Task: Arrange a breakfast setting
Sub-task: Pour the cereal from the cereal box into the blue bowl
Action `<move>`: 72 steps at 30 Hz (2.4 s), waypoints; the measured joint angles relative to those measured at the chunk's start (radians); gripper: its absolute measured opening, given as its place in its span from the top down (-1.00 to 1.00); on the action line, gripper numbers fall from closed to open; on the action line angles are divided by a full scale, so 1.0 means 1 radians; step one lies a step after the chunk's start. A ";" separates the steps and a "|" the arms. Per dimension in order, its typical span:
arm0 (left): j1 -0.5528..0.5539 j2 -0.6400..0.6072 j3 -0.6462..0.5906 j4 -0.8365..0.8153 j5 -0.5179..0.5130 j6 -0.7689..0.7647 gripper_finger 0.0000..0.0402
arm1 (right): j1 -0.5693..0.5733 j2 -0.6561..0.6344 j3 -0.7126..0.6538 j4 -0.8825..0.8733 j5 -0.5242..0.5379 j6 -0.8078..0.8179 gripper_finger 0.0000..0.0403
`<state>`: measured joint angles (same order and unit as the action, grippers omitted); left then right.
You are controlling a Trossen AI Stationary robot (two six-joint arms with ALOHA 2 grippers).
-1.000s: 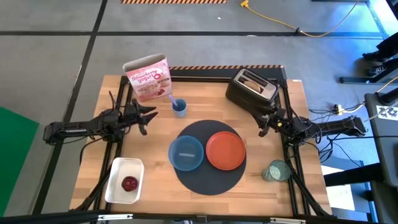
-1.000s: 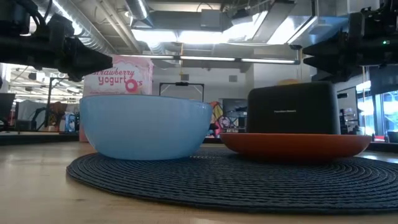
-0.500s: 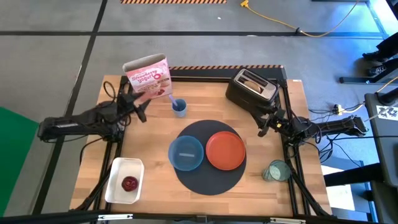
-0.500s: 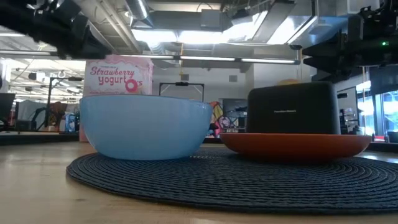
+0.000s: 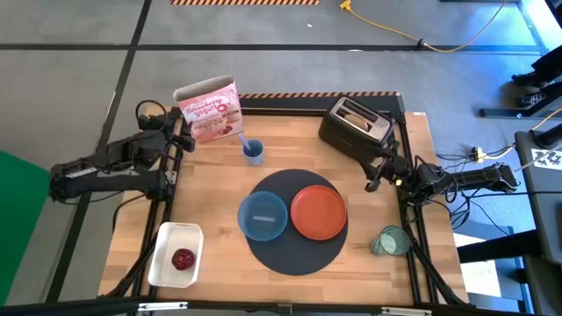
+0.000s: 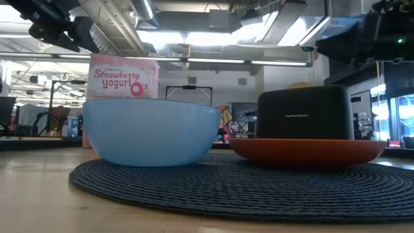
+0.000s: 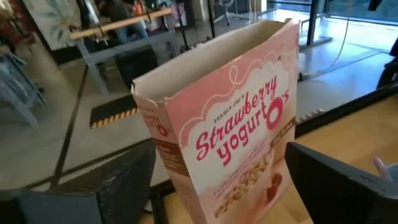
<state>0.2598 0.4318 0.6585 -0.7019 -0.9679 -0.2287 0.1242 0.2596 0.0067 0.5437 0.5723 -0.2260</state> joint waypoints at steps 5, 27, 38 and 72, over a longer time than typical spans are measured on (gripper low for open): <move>0.143 0.008 0.001 0.003 0.081 0.016 -0.83 | 0.000 0.000 0.006 0.038 -0.041 -0.091 -0.09; 0.871 0.237 0.002 0.083 0.677 0.337 -0.84 | -0.193 0.001 0.040 0.017 -0.224 0.036 -0.66; 0.947 0.229 0.002 0.055 0.861 0.305 -0.84 | -0.270 0.113 0.099 -0.022 -0.318 0.117 -0.66; 0.641 0.223 0.002 0.048 1.169 0.230 -0.84 | -0.544 1.507 1.576 -0.634 -0.773 -0.094 -0.66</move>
<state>0.9009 0.6544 0.6601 -0.6539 0.2012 0.0013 -0.4202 1.7661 1.5829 -0.0903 -0.2007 -0.3199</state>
